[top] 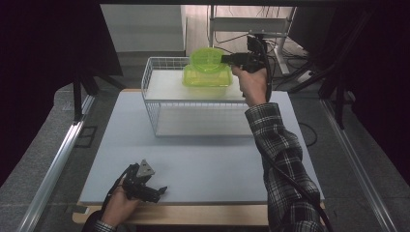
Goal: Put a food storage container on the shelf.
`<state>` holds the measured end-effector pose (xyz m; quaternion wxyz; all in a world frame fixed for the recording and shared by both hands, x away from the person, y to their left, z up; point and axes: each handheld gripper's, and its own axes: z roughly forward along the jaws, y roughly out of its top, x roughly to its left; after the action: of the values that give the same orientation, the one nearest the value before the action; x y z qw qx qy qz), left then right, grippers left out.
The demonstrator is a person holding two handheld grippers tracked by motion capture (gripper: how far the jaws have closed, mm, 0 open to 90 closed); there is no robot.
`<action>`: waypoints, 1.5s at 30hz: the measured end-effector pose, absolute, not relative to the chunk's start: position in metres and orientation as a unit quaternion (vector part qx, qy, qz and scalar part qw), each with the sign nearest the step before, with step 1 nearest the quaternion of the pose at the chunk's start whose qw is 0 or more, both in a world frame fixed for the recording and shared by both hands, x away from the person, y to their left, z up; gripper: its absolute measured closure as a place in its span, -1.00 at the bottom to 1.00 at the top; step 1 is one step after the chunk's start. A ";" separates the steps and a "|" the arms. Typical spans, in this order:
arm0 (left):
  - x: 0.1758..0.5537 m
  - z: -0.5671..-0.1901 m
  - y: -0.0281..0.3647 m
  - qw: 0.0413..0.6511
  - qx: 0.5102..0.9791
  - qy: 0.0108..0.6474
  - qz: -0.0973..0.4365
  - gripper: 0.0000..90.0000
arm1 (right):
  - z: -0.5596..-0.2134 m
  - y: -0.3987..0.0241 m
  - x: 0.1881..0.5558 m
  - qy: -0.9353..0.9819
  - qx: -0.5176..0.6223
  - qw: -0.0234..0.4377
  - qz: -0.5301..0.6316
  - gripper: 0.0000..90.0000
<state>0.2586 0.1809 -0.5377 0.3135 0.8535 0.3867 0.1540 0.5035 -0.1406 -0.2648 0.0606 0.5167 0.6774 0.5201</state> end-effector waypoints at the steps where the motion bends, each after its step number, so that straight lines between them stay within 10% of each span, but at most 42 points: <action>1: 0.259 -0.538 0.181 0.313 0.853 0.387 0.154 -0.95 | -0.265 -0.140 0.503 0.678 0.518 0.066 0.517 0.62; 45: 0.259 -0.538 0.181 0.312 0.854 0.387 0.154 -0.95 | -0.271 -0.150 0.474 0.737 0.426 0.079 0.519 -0.41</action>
<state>0.2585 0.1809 -0.5377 0.3123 0.8540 0.3867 0.1537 0.4744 -0.1496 -0.2706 0.0789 0.4265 0.7368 0.5187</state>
